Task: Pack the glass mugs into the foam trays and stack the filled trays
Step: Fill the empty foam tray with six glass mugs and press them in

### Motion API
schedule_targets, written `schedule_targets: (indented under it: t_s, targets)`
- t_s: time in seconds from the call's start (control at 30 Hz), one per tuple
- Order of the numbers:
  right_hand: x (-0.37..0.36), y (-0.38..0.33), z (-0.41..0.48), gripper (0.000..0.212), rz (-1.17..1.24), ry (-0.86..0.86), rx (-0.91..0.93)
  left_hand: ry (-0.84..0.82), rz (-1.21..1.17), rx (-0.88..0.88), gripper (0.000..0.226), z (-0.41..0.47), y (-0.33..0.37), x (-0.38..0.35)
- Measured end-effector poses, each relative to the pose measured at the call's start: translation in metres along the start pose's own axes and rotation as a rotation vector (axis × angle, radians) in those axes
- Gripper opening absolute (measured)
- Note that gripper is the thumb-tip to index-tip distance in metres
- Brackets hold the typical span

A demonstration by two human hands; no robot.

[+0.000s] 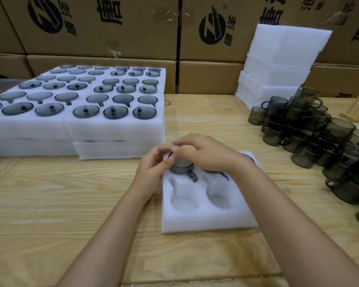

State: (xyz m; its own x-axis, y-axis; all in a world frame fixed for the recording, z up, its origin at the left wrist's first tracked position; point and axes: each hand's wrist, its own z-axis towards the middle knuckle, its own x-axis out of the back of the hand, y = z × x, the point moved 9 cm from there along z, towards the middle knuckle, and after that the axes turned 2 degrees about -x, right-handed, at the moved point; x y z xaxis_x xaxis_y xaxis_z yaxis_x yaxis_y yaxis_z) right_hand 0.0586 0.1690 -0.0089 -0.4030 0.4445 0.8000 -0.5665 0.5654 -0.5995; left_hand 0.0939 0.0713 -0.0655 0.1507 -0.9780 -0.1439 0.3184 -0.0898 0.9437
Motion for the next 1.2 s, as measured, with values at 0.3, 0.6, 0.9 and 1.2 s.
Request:
schedule_targets:
  t_s: [0.3, 0.6, 0.9, 1.2]
  targets:
    - [-0.042, 0.035, 0.019, 0.052, -0.482, -0.167, -0.191, -0.052, -0.110, 0.019, 0.036, 0.001, -0.010, -0.010]
    - [-0.009, 0.029, 0.005, 0.028, 0.253, 0.122, -0.063, -0.042, -0.112, 0.044, 0.040, 0.005, -0.017, -0.005]
    - [0.131, 0.183, -0.045, 0.042, -0.218, 0.655, -0.634, 0.037, -0.069, 0.102, 0.045, 0.007, -0.028, 0.002]
    - [0.136, 0.222, -0.047, 0.039, -0.664, 0.436, -0.715, 0.059, -0.056, 0.119, 0.042, 0.007, -0.028, 0.005]
